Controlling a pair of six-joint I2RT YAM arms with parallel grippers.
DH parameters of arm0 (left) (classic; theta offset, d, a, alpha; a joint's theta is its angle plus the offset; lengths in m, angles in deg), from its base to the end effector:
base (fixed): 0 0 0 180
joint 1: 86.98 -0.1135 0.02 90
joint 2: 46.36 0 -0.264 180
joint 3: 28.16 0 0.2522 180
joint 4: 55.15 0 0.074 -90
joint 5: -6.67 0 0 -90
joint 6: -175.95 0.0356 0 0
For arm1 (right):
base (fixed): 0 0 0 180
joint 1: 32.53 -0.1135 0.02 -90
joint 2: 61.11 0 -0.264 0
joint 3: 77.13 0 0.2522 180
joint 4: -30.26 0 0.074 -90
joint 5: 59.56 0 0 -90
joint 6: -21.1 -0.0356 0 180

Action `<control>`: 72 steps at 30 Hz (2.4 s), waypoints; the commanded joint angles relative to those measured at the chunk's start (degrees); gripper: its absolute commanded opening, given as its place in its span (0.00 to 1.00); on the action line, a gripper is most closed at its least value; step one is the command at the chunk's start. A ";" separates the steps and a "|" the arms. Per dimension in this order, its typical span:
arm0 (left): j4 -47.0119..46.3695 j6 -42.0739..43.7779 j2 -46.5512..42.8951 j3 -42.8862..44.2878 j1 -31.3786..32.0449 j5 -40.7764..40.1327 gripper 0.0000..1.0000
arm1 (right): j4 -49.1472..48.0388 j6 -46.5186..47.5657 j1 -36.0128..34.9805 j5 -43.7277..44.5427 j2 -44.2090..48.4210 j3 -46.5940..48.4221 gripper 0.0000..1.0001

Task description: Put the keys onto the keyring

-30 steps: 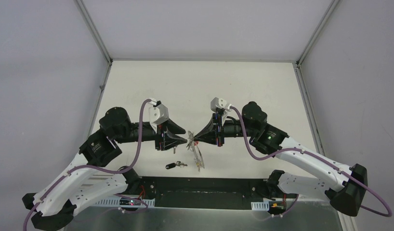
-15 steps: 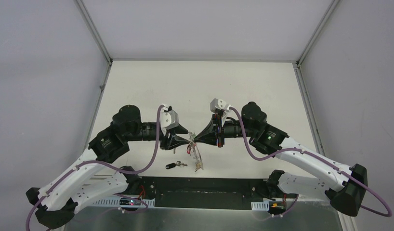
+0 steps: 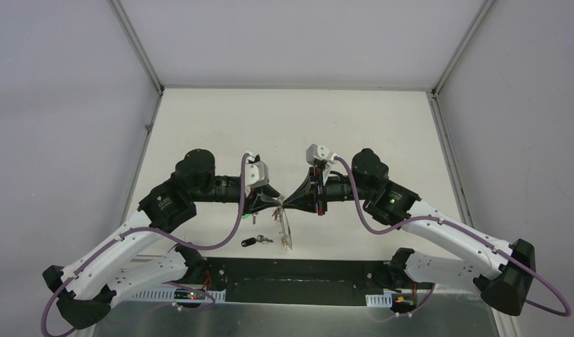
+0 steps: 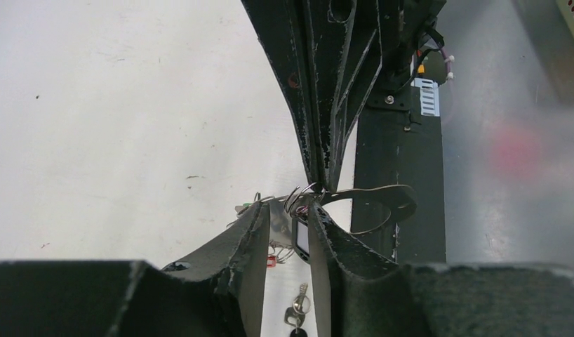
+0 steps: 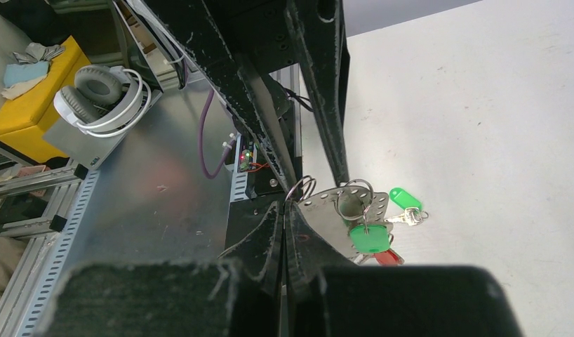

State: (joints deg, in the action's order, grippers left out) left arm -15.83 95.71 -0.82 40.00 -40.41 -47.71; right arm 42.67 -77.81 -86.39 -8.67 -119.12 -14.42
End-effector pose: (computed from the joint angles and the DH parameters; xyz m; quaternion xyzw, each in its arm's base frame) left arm 0.0994 -0.1352 0.3693 0.5215 0.5872 -0.4123 0.4618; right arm 0.1188 0.2008 0.3444 -0.4748 0.5715 0.5381 0.3980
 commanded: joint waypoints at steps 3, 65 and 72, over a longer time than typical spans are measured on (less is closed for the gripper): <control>-4.19 0.09 -0.11 -0.43 0.69 3.02 0.19 | -3.05 0.47 0.12 -0.35 1.66 0.67 0.00; -8.12 -9.61 -5.55 -1.48 0.69 -8.87 0.00 | -2.41 0.92 0.11 7.67 -5.28 7.04 0.44; -8.24 -9.60 -5.56 -1.62 0.65 -8.81 0.00 | -3.55 1.20 0.12 6.75 -5.10 6.67 0.41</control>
State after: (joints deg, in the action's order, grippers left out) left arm -18.76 86.73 -5.94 38.16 -40.09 -57.70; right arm 42.59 -76.74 -86.39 -1.70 -124.90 -10.22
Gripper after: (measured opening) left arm 0.008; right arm 0.442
